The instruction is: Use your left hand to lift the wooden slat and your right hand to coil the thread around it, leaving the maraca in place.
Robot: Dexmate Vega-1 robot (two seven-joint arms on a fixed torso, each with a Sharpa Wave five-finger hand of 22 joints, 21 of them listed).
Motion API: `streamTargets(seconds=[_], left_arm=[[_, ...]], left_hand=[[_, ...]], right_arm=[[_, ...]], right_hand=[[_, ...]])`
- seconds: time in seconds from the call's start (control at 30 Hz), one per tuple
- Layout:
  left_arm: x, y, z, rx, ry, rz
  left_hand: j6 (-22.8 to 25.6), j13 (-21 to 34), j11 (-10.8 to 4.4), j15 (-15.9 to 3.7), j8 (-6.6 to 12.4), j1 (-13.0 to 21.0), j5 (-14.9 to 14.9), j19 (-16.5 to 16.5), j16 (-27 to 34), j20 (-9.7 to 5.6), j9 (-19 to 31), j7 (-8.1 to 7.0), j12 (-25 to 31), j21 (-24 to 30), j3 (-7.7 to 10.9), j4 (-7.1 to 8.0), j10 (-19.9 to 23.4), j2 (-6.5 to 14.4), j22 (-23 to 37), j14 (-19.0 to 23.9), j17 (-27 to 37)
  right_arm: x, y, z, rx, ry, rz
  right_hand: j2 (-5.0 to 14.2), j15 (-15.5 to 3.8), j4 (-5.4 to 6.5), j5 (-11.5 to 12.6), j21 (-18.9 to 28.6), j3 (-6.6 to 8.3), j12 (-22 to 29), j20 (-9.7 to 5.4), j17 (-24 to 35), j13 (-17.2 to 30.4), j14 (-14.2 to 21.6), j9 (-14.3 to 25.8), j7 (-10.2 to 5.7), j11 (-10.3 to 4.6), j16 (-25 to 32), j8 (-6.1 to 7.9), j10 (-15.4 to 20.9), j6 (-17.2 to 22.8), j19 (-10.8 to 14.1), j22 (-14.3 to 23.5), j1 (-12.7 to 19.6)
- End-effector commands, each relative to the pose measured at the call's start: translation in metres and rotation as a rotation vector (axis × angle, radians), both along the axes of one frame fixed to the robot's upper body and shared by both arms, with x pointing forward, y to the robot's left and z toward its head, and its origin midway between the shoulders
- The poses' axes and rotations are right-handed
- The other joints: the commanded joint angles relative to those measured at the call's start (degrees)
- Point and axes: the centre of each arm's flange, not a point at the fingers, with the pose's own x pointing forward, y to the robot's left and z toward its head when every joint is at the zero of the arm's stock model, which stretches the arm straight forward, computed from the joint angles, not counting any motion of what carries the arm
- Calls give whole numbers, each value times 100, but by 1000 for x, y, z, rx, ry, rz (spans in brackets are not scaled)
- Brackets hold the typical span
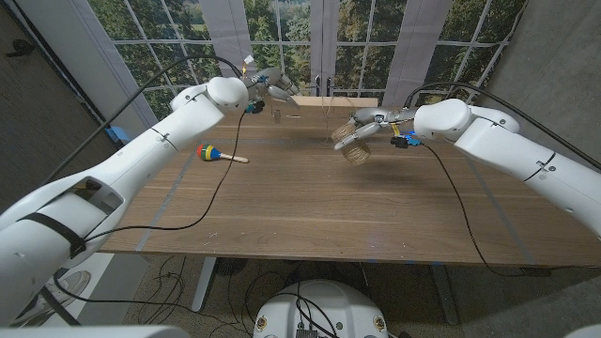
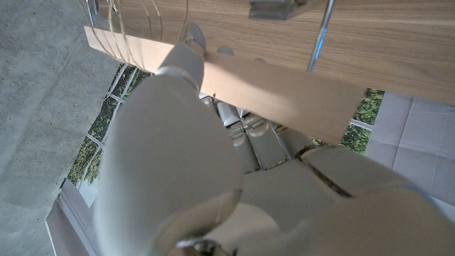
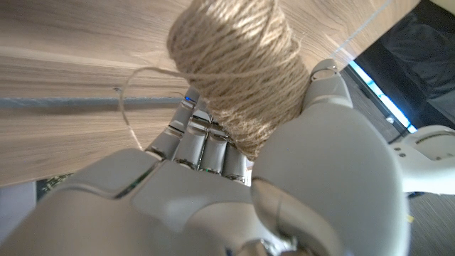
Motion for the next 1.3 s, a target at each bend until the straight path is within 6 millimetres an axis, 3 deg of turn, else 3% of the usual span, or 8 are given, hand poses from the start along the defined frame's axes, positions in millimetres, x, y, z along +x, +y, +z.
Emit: streamTargets(seconds=[0.03,0.53,1.3], left_arm=[[7,-3,-11,46,28,57],[20,-6,-23,127,162,68],[30,-14,-40,279,190,144]], left_hand=[[239,-14,57,-620,28,860,19,32,-37,-571,11,206,-17,53,84,53,36,759,6,666,-46],[221,-95,102,-615,-26,881,38,35,-66,-598,-21,245,-38,78,95,44,46,733,4,705,-143],[216,-193,70,-613,-75,852,66,26,-117,-598,-55,219,-66,110,93,61,22,698,4,743,-285]], right_arm=[[-10,14,-4,-128,-73,-130],[-12,37,-19,-275,-107,-182],[-2,58,-36,-361,-74,-151]], right_hand=[[1261,-856,308,-20,28,354,17,9,16,12,189,10,-869,-322,-23,22,499,1579,-1,-4,1212],[1251,-867,298,-45,38,384,17,43,5,-11,200,7,-859,-294,-50,27,532,1593,-5,-11,1233],[1247,-863,276,-87,62,417,-1,91,9,-66,222,2,-825,-233,-65,32,562,1619,33,-18,1257]])
